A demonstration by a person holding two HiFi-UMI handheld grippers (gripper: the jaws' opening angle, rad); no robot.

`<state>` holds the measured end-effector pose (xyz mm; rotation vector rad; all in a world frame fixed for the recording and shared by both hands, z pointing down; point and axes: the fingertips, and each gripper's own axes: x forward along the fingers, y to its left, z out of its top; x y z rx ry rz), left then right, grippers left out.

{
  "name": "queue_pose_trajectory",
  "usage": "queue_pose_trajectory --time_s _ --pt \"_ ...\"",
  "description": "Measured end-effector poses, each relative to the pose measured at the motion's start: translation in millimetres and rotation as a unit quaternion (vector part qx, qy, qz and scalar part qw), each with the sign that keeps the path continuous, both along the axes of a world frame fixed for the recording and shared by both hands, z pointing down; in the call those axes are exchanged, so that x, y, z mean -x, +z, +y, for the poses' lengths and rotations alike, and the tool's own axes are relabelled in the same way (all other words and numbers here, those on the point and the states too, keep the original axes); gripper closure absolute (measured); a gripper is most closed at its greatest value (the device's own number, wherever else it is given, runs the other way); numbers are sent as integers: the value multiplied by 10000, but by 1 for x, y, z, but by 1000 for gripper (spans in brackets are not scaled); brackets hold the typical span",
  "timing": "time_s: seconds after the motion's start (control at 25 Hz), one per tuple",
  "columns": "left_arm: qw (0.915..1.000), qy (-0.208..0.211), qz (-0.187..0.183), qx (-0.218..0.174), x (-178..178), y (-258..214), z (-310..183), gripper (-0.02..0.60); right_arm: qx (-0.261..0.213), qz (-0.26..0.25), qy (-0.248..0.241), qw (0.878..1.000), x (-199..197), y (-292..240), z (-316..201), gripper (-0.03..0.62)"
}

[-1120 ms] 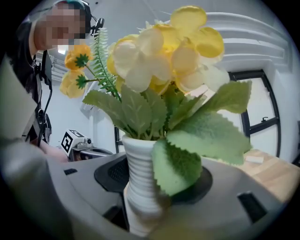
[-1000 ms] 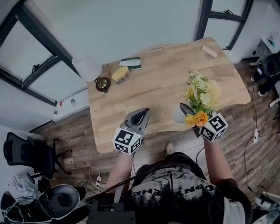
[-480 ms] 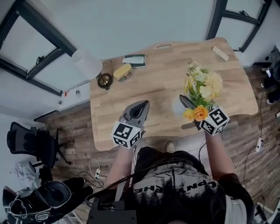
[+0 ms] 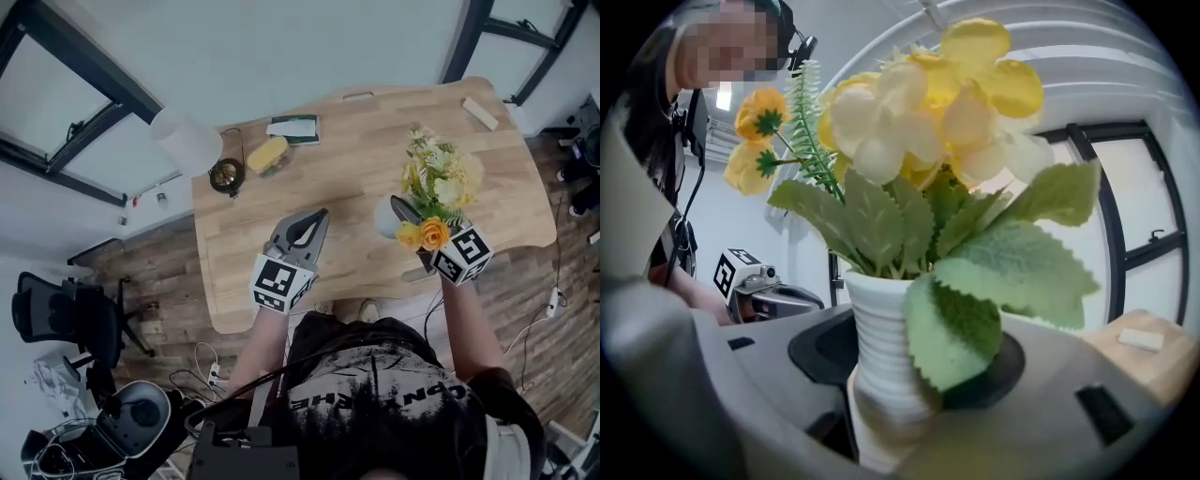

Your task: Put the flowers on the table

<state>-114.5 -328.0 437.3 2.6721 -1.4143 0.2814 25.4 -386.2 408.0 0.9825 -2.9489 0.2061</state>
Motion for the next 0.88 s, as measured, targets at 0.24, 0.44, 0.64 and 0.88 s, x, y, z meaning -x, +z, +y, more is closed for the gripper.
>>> queue_pose_trajectory --time_s 0.24,0.44,0.64,0.88 --pt "9997 224 3 38 10 9 -11 569 -203 -30 89 9997 26 12 -12 350" --pt "9991 342 66 243 19 30 -14 568 -210 169 205 9994 46 68 -29 352" --pt "9983 364 -20 447 35 57 -20 569 -159 290 291 9990 70 114 -47 352" --pt "9969 504 35 599 33 73 -27 568 -79 463 339 9983 88 158 -68 352"
